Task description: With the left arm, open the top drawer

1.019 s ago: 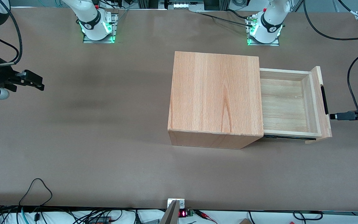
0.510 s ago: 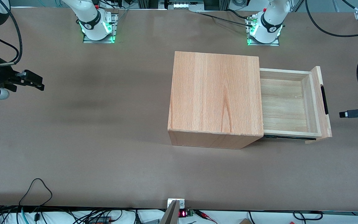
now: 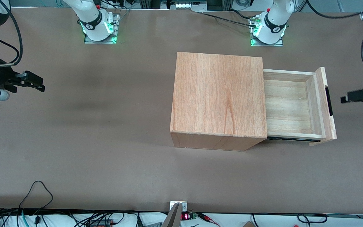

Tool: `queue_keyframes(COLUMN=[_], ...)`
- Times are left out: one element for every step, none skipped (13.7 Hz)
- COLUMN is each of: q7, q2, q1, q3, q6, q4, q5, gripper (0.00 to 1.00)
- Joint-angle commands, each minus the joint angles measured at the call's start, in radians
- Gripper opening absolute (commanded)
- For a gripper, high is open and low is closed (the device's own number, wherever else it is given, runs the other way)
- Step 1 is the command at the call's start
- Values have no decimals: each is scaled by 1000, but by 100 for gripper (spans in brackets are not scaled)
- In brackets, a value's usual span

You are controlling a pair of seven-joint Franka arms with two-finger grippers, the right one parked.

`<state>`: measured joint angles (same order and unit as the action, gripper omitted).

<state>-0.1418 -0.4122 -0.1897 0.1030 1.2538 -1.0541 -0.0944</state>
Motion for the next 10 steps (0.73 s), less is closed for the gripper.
queue_keyframes(q7=[51, 63, 65, 68, 68, 71, 76, 70, 76, 77], q2=[33, 45, 50, 55, 70, 79, 107, 143, 170, 185], q1=[56, 74, 102, 127, 142, 151, 156, 142, 138, 135], q3=[-3, -3, -3, -3, -2, -3, -6, -9, -16, -19], q6=[-54, -68, -76, -85, -102, -108, -100, -64, -13, 31], q4=[-6, -6, -7, -7, -13, -30, -76, -149, -197, -233], q5=[31, 33, 59, 79, 81, 81, 79, 44, 26, 27], gripper=[100, 100, 100, 100, 100, 100, 100, 100, 100, 100])
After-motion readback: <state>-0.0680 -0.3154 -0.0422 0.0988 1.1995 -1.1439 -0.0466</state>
